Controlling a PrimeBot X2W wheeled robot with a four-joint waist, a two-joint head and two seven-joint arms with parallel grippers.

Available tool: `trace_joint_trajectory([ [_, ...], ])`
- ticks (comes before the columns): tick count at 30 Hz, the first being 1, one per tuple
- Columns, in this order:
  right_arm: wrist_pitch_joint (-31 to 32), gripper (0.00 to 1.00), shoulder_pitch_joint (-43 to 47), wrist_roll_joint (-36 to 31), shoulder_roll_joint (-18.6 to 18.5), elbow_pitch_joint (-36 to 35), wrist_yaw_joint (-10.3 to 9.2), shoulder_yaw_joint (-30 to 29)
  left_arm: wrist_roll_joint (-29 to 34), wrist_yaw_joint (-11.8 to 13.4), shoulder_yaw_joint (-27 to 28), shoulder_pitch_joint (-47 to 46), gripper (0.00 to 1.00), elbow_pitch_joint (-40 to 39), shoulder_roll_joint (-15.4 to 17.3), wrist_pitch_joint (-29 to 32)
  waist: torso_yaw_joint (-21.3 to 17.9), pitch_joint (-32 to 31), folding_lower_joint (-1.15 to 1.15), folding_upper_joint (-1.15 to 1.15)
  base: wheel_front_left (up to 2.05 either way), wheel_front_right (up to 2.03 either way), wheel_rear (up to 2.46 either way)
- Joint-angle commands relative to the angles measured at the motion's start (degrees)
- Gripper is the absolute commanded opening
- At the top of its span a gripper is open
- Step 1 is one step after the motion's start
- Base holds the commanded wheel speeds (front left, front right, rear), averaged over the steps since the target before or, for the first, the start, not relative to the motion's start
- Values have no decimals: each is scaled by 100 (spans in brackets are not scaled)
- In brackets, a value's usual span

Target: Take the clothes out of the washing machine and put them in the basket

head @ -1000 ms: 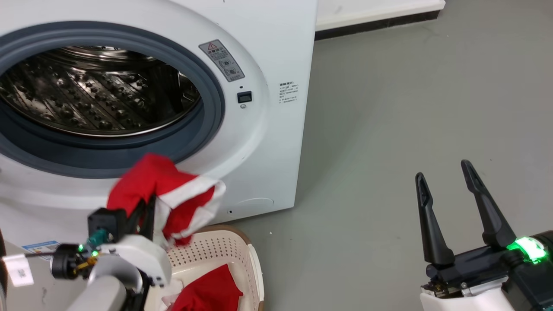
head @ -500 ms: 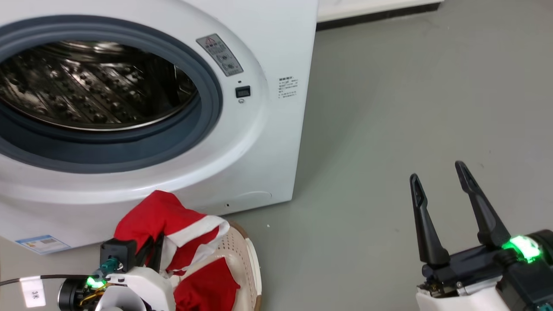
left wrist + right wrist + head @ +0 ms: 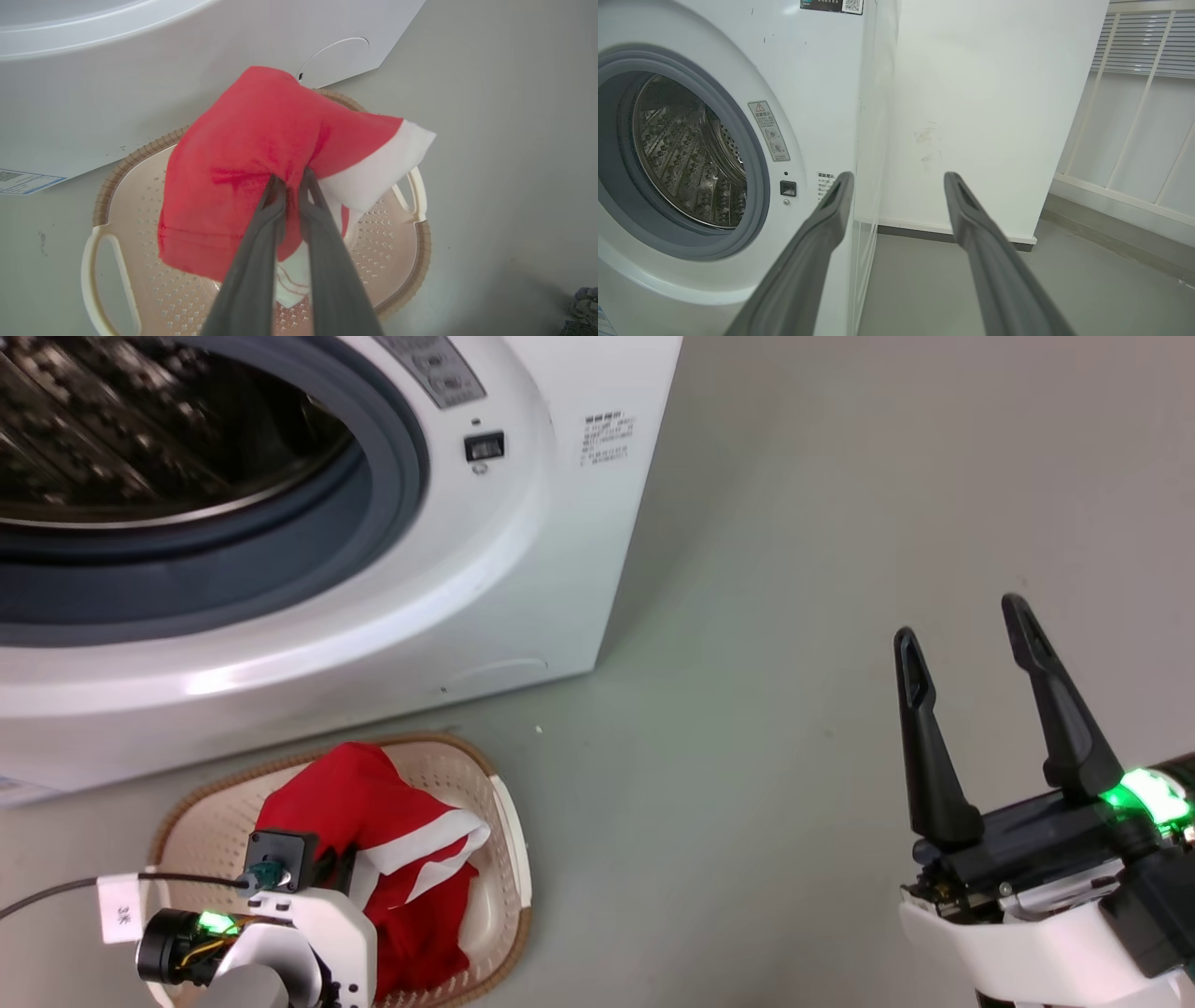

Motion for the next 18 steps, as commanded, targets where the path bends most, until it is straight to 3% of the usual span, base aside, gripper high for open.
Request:
trace_joint_trajectory([
  [1, -13, 100, -102, 26, 3, -25, -2, 10, 58, -38, -30, -126, 0, 109, -30, 12, -80, 269, -1, 0, 0, 0, 0],
  [18, -13, 100, -775, 316, 3, -194, -2, -51, 405, -603, -508, -1633, 0, 2381, -428, 269, -328, 1589, -1, 0, 0, 0, 0],
])
